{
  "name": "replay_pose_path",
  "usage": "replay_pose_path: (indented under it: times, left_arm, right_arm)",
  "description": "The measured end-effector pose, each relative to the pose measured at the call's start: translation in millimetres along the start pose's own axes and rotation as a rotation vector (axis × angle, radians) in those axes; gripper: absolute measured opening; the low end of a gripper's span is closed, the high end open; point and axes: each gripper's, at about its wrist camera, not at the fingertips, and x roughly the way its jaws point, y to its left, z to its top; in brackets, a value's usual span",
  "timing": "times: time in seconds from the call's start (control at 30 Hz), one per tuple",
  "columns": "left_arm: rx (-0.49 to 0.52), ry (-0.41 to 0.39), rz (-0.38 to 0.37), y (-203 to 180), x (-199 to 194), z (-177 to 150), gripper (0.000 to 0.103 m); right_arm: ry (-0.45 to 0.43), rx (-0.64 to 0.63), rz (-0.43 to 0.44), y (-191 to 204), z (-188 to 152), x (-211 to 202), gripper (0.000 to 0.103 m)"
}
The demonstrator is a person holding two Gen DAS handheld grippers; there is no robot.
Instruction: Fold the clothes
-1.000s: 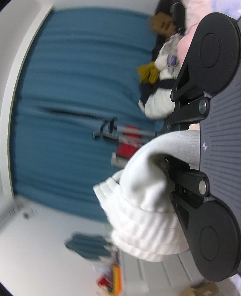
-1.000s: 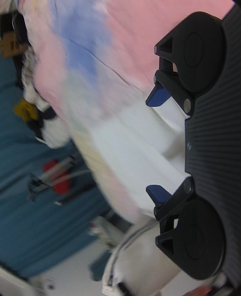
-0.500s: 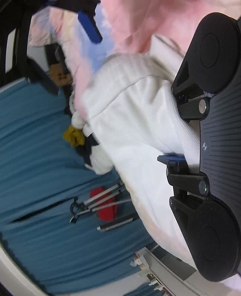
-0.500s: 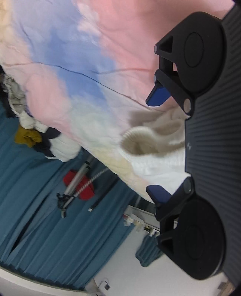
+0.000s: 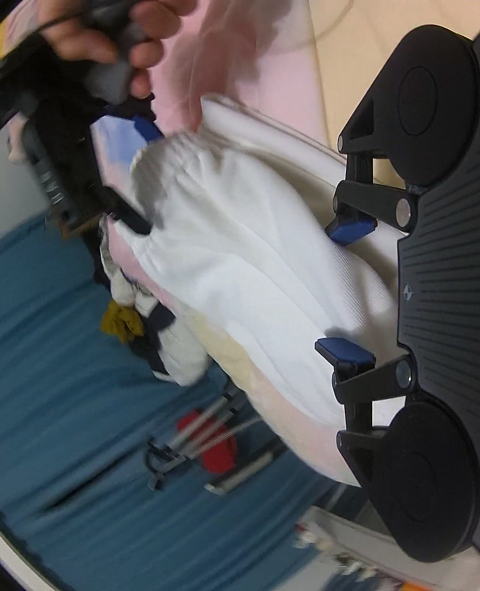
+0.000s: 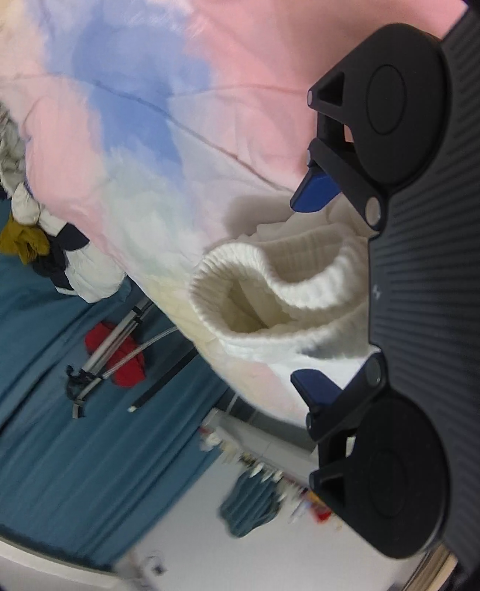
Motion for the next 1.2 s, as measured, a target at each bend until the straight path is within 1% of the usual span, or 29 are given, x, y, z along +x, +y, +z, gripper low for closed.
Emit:
replay_pose_path:
  times: [0.03,0.07,0.1,0.13,0.17,0.2,0.23,0.27,0.3,0.33,0.37,0.43,0.5,0.6,0.67,0.73,0.8,0.83,0.87,0.9,0.93,1.03,1.1,1.13,1.17,1.2]
  left_arm:
    - [-0.029,0.003,-0.001,8,1,-4,0.059]
    - [-0.040,0.001,0.002,10,1,-7,0.059]
    - [-0.046,-0.002,0.007,10,-1,-10,0.059]
    - [-0.053,-0.004,0.011,9,-2,-12,0.059]
    - [-0.059,-0.007,0.016,9,-3,-15,0.059]
    - [-0.072,-0.011,0.012,8,-4,-14,0.059]
    - [-0.088,-0.015,0.004,9,-5,-13,0.059]
    - [-0.102,-0.017,-0.006,10,-6,-13,0.059]
    - [-0.116,-0.018,-0.016,11,-7,-13,0.059]
    - [-0.130,-0.020,-0.026,12,-8,-13,0.059]
    - [-0.143,-0.022,-0.037,13,-9,-13,0.059]
    - [-0.155,-0.031,-0.065,12,-11,-12,0.059]
    - [-0.166,-0.040,-0.095,11,-13,-11,0.059]
    - [-0.183,-0.068,-0.136,11,-14,-8,0.059]
    - [-0.191,-0.074,-0.150,8,-10,-6,0.059]
    - [-0.187,-0.067,-0.155,4,-6,-7,0.059]
    - [-0.199,-0.053,-0.166,3,0,-9,0.059]
    - [-0.209,-0.048,-0.174,5,3,-10,0.058]
    - [-0.220,-0.043,-0.182,7,6,-11,0.058]
    - [-0.230,-0.046,-0.188,9,5,-11,0.058]
    - [-0.240,-0.051,-0.193,10,3,-12,0.058]
    - [-0.319,-0.068,-0.240,26,0,-11,0.059]
    - [-0.373,-0.095,-0.267,39,-5,-9,0.059]
    - [-0.400,-0.109,-0.280,46,-7,-8,0.062]
    - [-0.426,-0.121,-0.285,53,-10,-7,0.064]
    - [-0.457,-0.133,-0.286,60,-14,-6,0.070]
  right_arm:
    - [-0.004,-0.029,-0.006,4,-1,5,0.081]
    - [-0.013,-0.060,-0.021,7,-2,9,0.074]
    - [-0.023,-0.092,-0.038,11,-2,11,0.071]
    - [-0.033,-0.119,-0.054,14,-3,12,0.066]
    - [-0.044,-0.146,-0.071,16,-3,13,0.056]
    - [-0.055,-0.163,-0.081,19,-3,11,0.052]
    - [-0.067,-0.175,-0.087,21,-3,9,0.044]
    - [-0.082,-0.182,-0.083,23,-2,6,0.038]
    - [-0.097,-0.190,-0.074,26,0,5,0.035]
    - [-0.112,-0.209,-0.065,30,2,3,0.027]
    - [-0.127,-0.231,-0.054,34,4,1,0.024]
    - [-0.165,-0.268,-0.021,44,9,-4,0.022]
    - [-0.204,-0.293,-0.004,52,15,-9,0.021]
    - [-0.260,-0.301,-0.005,56,23,-16,0.021]
    - [-0.269,-0.288,-0.019,49,26,-17,0.021]
    - [-0.250,-0.290,-0.076,38,26,-7,0.021]
    - [-0.184,-0.250,-0.137,20,22,12,0.021]
    - [-0.147,-0.225,-0.159,10,20,21,0.021]
    - [-0.135,-0.196,-0.164,2,17,25,0.024]
    - [-0.133,-0.163,-0.159,-5,15,27,0.025]
    - [-0.134,-0.123,-0.138,-11,15,26,0.027]
    - [-0.117,-0.019,-0.029,-19,16,12,0.030]
    - [-0.096,0.014,0.014,-21,12,0,0.032]
    - [-0.088,0.025,0.012,-20,9,-5,0.042]
    - [-0.089,0.034,-0.008,-19,4,-10,0.058]
    - [-0.088,0.029,-0.025,-16,-1,-15,0.065]
